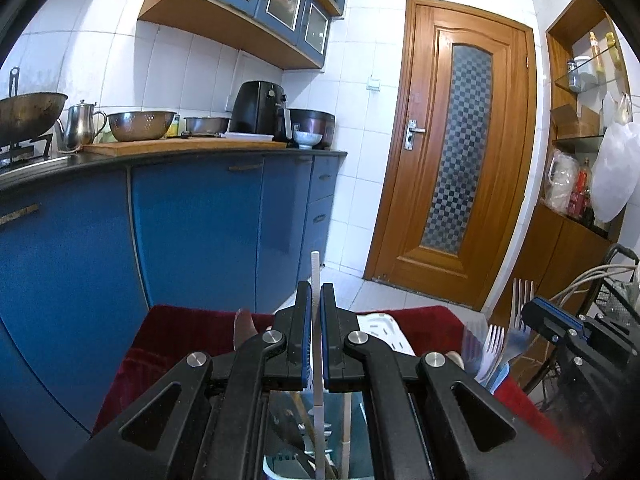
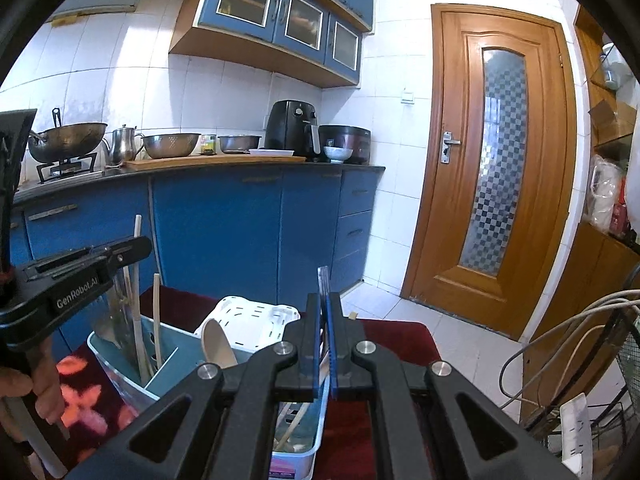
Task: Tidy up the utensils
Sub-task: 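Lower the chopstick and fork into the holder and open both tools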
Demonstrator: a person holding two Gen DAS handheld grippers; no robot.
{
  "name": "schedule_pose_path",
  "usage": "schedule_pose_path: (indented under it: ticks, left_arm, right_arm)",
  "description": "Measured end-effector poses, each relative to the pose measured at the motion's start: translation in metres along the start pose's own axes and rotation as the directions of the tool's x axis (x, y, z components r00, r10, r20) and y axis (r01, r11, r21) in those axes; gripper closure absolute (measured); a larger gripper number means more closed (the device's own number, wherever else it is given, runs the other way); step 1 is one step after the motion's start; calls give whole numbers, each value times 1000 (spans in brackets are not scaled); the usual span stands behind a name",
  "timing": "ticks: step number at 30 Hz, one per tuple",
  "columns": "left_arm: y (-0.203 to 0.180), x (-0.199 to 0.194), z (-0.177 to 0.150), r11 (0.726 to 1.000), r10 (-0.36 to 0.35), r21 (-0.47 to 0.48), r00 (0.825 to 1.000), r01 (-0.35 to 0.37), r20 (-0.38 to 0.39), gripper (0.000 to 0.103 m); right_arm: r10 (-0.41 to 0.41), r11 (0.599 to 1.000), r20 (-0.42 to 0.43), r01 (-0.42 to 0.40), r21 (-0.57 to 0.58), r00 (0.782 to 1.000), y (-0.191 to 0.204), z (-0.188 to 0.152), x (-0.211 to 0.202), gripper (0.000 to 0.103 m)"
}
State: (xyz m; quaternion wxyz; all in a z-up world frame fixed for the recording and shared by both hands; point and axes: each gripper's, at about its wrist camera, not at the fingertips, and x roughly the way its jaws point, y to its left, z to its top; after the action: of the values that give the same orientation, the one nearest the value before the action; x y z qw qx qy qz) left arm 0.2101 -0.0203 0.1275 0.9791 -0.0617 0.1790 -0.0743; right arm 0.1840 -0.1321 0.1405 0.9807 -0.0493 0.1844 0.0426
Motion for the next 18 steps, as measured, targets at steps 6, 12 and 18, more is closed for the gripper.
schedule_pose_path:
  ticks: [6, 12, 18]
  left_arm:
    - [0, -2, -7, 1000, 8, 11, 1000, -8, 3, 101]
    - [-2, -5, -8, 1000, 15, 26, 1000, -15, 7, 101]
    - [-3, -6, -4, 1000, 19, 22, 1000, -19, -11, 101]
  right_arm:
    - [31, 999, -4, -31, 10, 1000, 2, -7, 0, 98]
    - [65, 997, -10, -64, 33, 998, 0, -6, 2, 97]
    - [123, 989, -7, -122, 89, 992, -5, -5, -1, 95]
